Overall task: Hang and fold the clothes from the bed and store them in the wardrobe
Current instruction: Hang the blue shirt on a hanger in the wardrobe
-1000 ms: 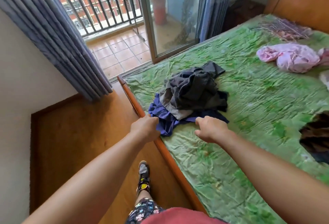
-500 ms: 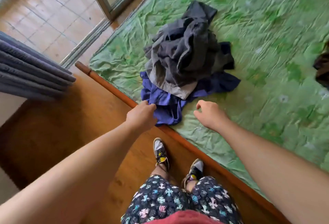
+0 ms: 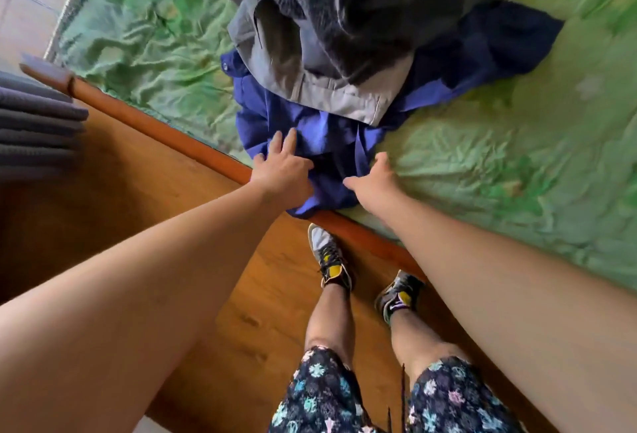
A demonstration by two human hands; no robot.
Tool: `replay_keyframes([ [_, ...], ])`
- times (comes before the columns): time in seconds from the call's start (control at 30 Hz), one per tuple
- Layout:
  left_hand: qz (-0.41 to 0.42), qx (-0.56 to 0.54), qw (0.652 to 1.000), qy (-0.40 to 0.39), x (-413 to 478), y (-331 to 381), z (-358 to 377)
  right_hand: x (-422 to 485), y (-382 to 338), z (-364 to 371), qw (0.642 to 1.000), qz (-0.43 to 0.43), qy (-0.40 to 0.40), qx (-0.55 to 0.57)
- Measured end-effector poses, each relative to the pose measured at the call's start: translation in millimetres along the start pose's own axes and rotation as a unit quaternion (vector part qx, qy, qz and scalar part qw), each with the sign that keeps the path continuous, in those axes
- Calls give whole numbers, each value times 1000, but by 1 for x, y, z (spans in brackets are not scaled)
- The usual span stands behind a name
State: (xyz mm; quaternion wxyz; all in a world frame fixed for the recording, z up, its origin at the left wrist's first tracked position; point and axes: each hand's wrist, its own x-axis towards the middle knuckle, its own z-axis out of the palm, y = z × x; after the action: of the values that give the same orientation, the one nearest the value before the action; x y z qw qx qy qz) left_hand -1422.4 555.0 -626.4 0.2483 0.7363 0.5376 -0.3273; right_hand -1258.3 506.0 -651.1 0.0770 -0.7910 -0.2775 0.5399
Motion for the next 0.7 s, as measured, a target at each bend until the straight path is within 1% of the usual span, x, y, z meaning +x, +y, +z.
replay_keyframes([
  [0.03,6,-8,1000,8,4,-1,4,3,0,5,999,18,12,36],
  [0.1,16,-30,998,55,6,-1,4,5,-2,12,995,37,20,87],
  [0.17,21,-69,992,107,0,0,-4,-2,-5,12,991,27,16,130],
  [0.27,26,-132,981,139,-20,2,-26,-21,-14,-6,983,-1,23,183],
  [0.43,33,-223,957,182,-69,15,-75,-73,-30,-78,973,-33,82,211],
  [0.57,34,-302,931,202,-116,38,-128,-132,-49,-153,973,-57,138,176],
  [0.7,73,-308,916,245,-160,75,-190,-194,-79,-227,953,-140,183,198],
])
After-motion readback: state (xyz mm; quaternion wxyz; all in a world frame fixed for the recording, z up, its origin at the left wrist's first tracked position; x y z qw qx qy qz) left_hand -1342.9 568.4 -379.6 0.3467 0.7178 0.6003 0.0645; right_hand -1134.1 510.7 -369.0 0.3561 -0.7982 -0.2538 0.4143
